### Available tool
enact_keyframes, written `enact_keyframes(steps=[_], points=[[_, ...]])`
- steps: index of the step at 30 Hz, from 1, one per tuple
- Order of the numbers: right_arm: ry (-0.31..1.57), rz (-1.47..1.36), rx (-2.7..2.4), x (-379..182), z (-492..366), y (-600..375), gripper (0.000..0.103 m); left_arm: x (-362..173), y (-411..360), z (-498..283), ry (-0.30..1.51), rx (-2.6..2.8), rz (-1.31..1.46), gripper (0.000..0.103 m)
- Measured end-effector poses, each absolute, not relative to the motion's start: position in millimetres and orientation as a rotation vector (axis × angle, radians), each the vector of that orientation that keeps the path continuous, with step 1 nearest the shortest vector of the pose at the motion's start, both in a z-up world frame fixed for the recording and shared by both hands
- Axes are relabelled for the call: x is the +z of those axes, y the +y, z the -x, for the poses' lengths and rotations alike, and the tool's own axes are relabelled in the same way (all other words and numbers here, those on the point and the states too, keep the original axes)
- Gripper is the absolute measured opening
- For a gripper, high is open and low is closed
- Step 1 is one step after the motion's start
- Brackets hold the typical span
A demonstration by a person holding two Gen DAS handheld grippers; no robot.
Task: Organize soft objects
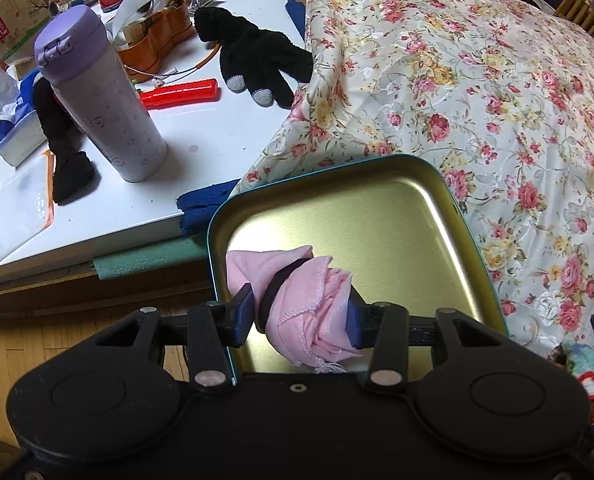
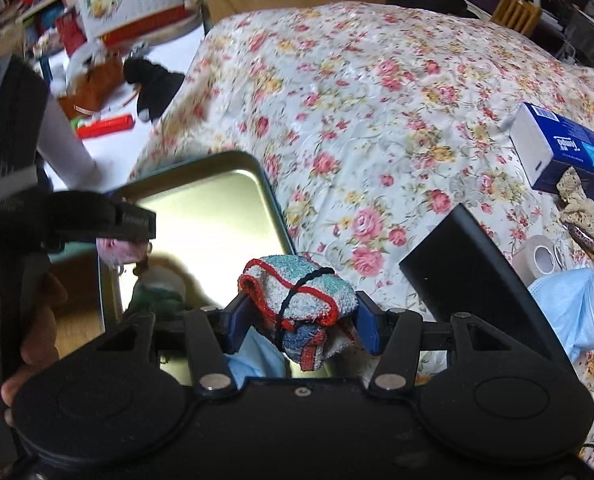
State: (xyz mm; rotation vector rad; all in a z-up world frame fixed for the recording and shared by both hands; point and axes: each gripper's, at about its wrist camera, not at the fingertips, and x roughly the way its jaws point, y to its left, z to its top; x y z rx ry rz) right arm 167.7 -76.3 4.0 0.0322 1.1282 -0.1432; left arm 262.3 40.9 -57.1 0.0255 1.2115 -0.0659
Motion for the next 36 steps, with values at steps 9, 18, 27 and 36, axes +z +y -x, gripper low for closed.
enact_keyframes(steps=[9,18,27,36], points=[[1.142,0.019,-0.144,2,-174,-66,0.053,-59,39,-263,1.210,-0.067,-0.048,0.046],[1.114,-0.011,-0.135,8,-178,-69,0.057,-57,38,-264,1.194,-0.073,-0.044,0.059],[1.089,-0.018,-0.135,12,-177,-69,0.065,-58,39,-264,1.196,-0.067,-0.045,0.062],[1.131,-0.006,-0.156,2,-175,-71,0.065,-59,36,-264,1.208,-0.070,-0.063,0.064]])
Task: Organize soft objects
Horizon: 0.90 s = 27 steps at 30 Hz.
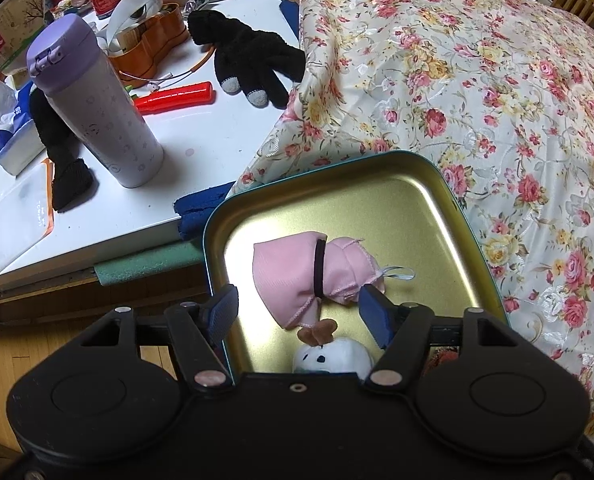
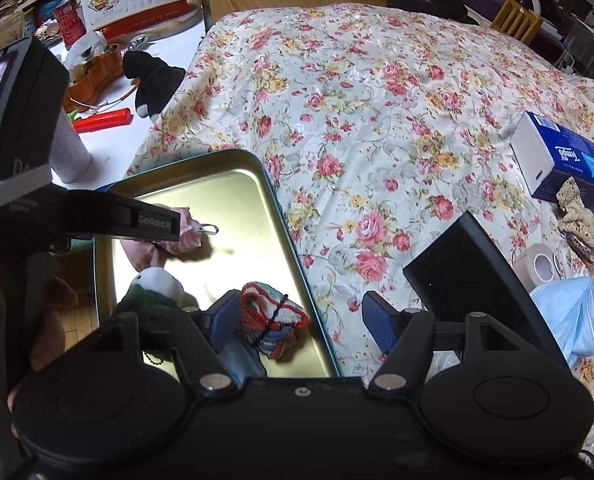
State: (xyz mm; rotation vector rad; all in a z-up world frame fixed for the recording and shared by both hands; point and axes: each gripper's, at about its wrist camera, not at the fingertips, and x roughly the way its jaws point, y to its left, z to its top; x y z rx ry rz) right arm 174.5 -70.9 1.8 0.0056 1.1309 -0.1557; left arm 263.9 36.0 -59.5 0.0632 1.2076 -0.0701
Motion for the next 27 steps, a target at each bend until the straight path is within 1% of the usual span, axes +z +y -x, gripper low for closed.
enact_keyframes(steps=[10,14,27], points=[[1.126,-0.011,-0.159,6,-172,-72,0.066,-61,35,-264,1.217,-0.076,-0.073,0.065],[1.126,-0.014,-0.163,6,-171,-73,0.067,-61,35,-264,1.217,-0.077,-0.077,0.068],[1.112,-0.017,-0.182,13,-162,-75,0.069,-61,33,-263,1.227,-0.092,-0.085,0.068]])
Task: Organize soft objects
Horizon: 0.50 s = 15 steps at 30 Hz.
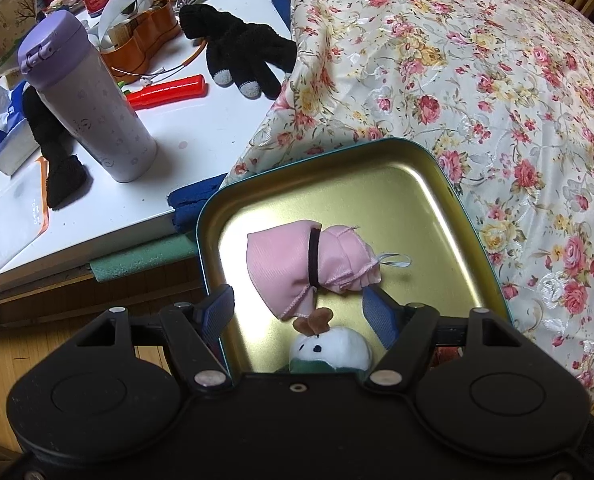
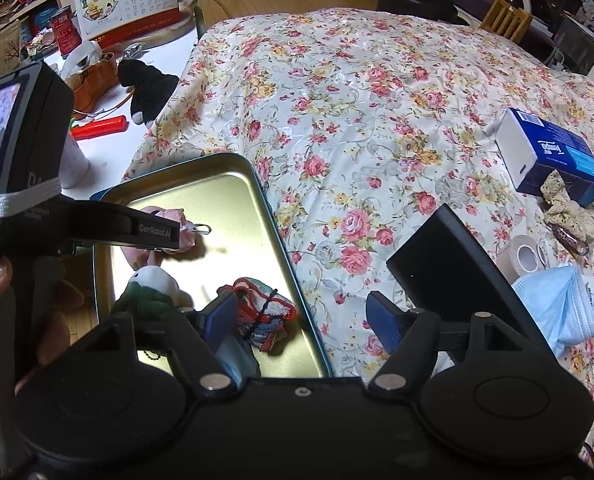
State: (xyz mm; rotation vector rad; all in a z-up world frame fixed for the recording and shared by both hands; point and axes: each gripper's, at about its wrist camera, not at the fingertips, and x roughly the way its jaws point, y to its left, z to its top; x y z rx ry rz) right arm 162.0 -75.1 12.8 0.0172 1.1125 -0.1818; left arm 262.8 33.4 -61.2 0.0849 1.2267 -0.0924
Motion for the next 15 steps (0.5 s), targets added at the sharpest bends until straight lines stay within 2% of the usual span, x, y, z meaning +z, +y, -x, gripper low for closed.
enact_keyframes(steps=[15], points=[[1.034,-0.075,-0.239,44,-139,-105,0.073,-59,32,-252,1.198,-0.105,-0.125,0.068]])
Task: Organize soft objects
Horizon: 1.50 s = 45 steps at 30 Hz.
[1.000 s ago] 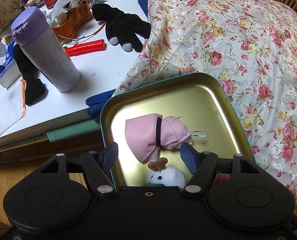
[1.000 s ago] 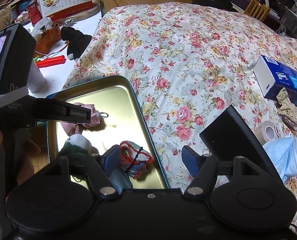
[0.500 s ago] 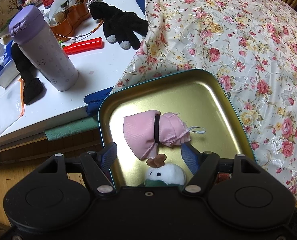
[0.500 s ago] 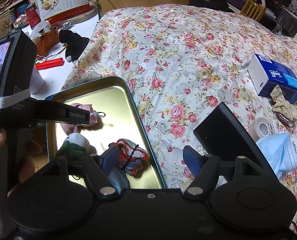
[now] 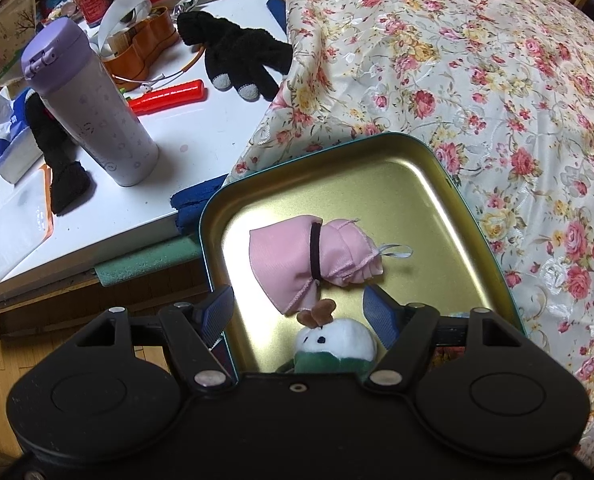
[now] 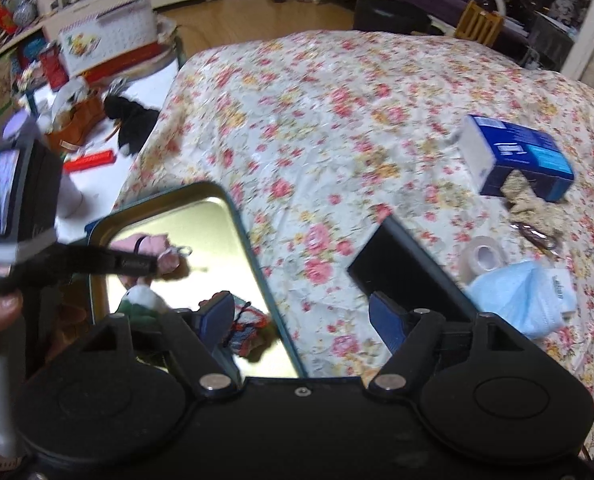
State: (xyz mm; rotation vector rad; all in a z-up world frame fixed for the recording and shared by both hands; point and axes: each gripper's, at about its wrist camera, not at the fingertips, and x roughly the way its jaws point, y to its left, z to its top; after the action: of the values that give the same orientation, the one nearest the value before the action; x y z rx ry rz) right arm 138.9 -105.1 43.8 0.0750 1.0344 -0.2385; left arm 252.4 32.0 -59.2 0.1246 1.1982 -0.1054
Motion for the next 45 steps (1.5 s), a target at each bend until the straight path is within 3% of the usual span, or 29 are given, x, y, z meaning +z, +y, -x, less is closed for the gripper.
enact_keyframes(steps=[4,11,24,45], points=[[0.991,-0.111,-0.294,59,-128,-136,0.075,-57,26,-247,1.184,-0.132,-0.143,0.074],[0.932,-0.219,-0.441,76,-107,-213,0.077,-42,9,-238,1.155,-0.199,-0.112,0.075],[0.934,-0.402,-0.749,46,-66,-345,0.077,15,-84,-202,1.053,-0.382,-0.266,0.075],[1.010,-0.380,-0.605,-5,-115,-361,0.079,42,-194,-182,0.989,-0.525,-0.456,0.076]])
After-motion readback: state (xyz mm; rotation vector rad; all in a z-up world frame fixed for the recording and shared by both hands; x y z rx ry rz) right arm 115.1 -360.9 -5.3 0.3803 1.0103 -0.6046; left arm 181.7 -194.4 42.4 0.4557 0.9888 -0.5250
